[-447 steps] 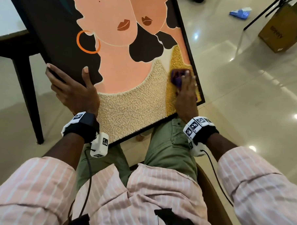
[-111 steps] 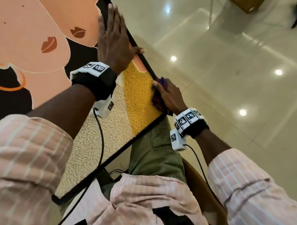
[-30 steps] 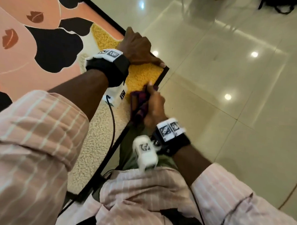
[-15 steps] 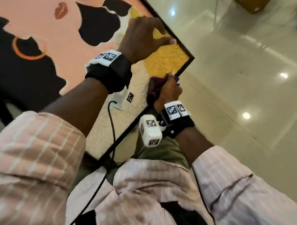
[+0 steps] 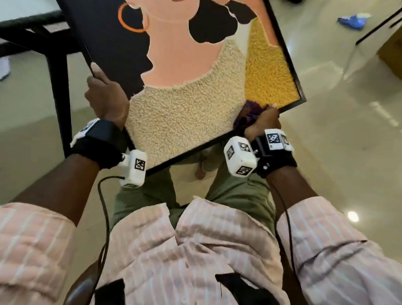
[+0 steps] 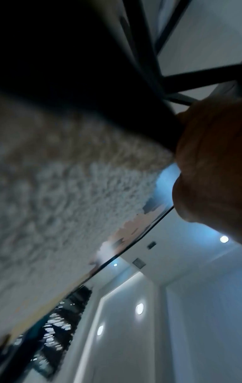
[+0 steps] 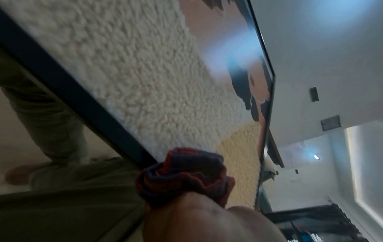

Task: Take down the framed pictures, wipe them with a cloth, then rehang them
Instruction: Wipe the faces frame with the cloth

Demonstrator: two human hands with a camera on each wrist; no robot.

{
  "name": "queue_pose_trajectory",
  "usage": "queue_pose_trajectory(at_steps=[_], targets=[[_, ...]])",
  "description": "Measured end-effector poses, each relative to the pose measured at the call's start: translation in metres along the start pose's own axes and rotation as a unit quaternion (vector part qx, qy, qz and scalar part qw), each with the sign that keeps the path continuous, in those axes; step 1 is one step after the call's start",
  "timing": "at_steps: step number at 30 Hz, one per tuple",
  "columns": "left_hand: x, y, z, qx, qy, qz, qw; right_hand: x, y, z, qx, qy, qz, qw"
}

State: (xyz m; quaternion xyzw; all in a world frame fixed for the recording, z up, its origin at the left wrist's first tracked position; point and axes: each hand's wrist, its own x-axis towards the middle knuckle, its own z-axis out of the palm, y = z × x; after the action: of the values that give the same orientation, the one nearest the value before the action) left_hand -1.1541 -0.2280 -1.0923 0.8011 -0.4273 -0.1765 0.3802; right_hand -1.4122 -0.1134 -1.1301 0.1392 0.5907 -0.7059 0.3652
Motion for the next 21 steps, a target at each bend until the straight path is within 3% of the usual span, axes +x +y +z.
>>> queue_pose_trajectory(at_steps=[3,5,10,15,17,21], targets=[[-0.004,0.005,-0.003,-0.035,-0.009,0.022,0.999,0.011,-0.019,0.001,0.039,0.022,-0.034,0.998],[-0.006,0.012,-0.003,-0.019,0.005,0.014,1.0,0.008,-0.007,0.004,0.023,0.051,-0.051,0.997],[0.007,0.015,-0.01,0.025,0.006,0.002,1.0,-0.041,0.065,0.006,-0.017,0.009,0.008,1.0],[0.004,0.015,-0.007,0.028,-0.01,0.012,0.999,-0.022,0.041,0.009,0.028,0.04,0.01,0.999],[0.005,0.02,-0.008,0.035,-0.013,0.012,0.999,-0.032,0.054,0.014,-0.009,0.047,-0.012,0.999],[0.01,0.022,-0.012,0.034,-0.016,0.007,0.999,-0.082,0.114,0.02,-0.091,-0.004,0.037,0.995]])
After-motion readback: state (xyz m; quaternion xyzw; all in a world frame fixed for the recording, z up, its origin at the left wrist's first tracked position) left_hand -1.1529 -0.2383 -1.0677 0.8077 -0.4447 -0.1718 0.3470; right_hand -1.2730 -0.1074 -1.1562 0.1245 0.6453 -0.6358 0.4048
